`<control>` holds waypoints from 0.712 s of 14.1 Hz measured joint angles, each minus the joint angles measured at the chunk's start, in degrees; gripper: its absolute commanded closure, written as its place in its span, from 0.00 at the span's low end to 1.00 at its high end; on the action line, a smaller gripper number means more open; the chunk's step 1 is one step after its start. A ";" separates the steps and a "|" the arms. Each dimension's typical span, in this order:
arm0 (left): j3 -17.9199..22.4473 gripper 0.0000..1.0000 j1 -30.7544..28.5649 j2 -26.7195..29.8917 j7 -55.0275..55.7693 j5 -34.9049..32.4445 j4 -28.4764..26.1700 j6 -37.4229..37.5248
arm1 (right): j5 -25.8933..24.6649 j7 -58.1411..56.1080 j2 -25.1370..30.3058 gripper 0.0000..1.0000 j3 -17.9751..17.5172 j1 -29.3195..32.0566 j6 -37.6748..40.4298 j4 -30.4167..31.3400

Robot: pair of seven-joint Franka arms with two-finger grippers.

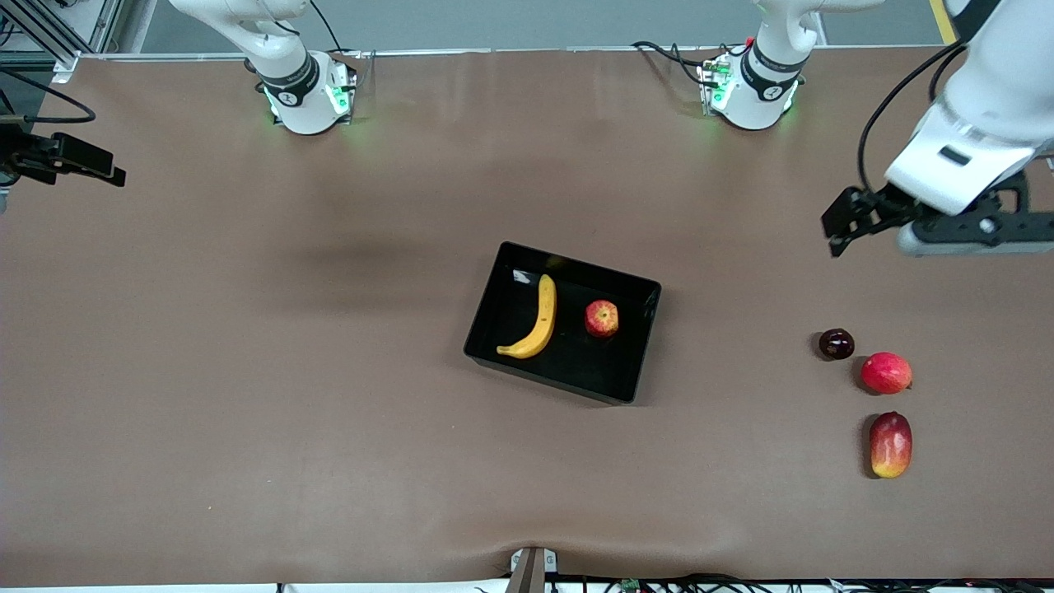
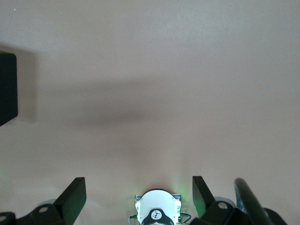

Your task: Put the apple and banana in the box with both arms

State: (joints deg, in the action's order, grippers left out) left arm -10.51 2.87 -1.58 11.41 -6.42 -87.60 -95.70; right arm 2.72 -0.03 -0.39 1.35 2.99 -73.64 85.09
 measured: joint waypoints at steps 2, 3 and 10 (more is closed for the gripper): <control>0.51 0.00 -0.13 3.23 -0.26 0.42 -3.74 0.02 | 0.00 0.00 0.00 0.00 0.00 0.00 0.28 0.00; 0.41 0.00 -0.13 4.45 -0.26 0.46 -5.27 0.02 | 0.00 0.00 0.00 0.00 0.00 0.00 0.40 0.00; 0.41 0.00 -0.17 8.03 -1.03 2.33 -11.14 0.26 | 0.00 0.00 0.00 0.00 0.02 0.02 0.58 0.01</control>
State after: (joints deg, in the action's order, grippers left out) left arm -10.10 2.70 6.45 10.38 -4.09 -98.74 -95.44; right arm 2.72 -0.03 -0.39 1.37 3.00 -73.06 85.09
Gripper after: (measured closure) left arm 0.000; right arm 0.000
